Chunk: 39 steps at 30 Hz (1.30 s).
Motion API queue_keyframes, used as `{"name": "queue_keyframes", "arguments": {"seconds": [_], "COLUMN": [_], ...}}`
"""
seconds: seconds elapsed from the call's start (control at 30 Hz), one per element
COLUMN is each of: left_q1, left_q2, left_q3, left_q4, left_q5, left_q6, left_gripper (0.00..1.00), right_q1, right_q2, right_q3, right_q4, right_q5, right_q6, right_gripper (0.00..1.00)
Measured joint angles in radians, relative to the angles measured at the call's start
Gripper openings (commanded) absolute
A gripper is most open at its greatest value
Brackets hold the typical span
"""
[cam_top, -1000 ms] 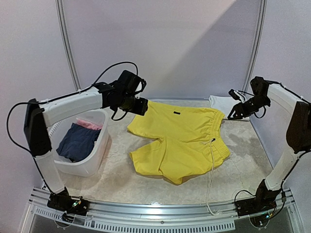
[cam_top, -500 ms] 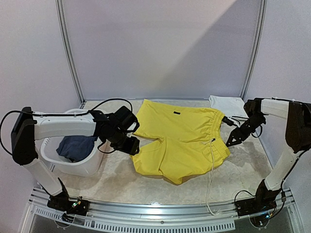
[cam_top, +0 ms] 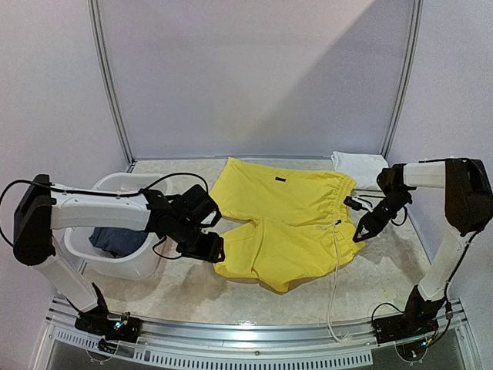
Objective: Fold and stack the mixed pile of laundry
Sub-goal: Smooth out the flattened shorts at the center of the board.
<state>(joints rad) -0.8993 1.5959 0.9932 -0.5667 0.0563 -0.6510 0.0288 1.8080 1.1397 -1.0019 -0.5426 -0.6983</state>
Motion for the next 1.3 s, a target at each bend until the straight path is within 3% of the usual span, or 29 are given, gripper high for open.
{"name": "queue_keyframes", "arguments": {"seconds": [0.17,0.33,0.37,0.57,0.73,0.9,0.93,1.0,1.1,1.2,1.3], "left_q1": [-0.010,-0.013,-0.014,-0.014,0.006,0.108,0.130,0.180,0.219,0.223,0.212], "left_q2": [0.043,0.097,0.098,0.069,0.029,0.031,0.037,0.073,0.152,0.205,0.190], "left_q3": [-0.026,-0.027,-0.027,0.098,0.370,0.592,0.619,0.683,0.731,0.682,0.569], "left_q4": [0.058,0.102,0.102,-0.011,-0.199,-0.359,-0.383,-0.445,-0.507,-0.511,-0.475], "left_q5": [0.012,0.021,0.021,-0.002,-0.053,-0.082,-0.082,-0.067,-0.067,-0.074,-0.079], "left_q6": [-0.016,-0.026,-0.019,0.068,0.157,0.220,0.229,0.246,0.272,0.273,0.256], "left_gripper": [0.55,0.06,0.00,0.00,0.00,0.00,0.02,0.20,0.35,0.41,0.43], "right_q1": [0.002,0.003,0.003,-0.005,-0.065,-0.099,-0.103,-0.111,-0.127,-0.143,-0.148], "right_q2": [0.000,0.001,0.001,-0.014,-0.092,-0.140,-0.140,-0.140,-0.137,-0.127,-0.122], "right_q3": [-0.005,-0.004,-0.004,-0.004,-0.002,-0.002,-0.002,-0.006,-0.009,-0.010,-0.016], "right_q4": [-0.001,-0.027,-0.036,-0.094,-0.166,-0.205,-0.210,-0.212,-0.214,-0.210,-0.208], "right_q5": [-0.013,-0.038,-0.044,-0.069,-0.079,-0.042,-0.033,-0.015,0.011,0.027,0.034], "right_q6": [-0.011,-0.023,-0.024,-0.031,-0.040,-0.042,-0.043,-0.043,-0.038,-0.021,-0.012], "right_gripper": [0.07,0.01,0.00,0.00,0.00,0.00,0.00,0.00,0.05,0.21,0.27]}}
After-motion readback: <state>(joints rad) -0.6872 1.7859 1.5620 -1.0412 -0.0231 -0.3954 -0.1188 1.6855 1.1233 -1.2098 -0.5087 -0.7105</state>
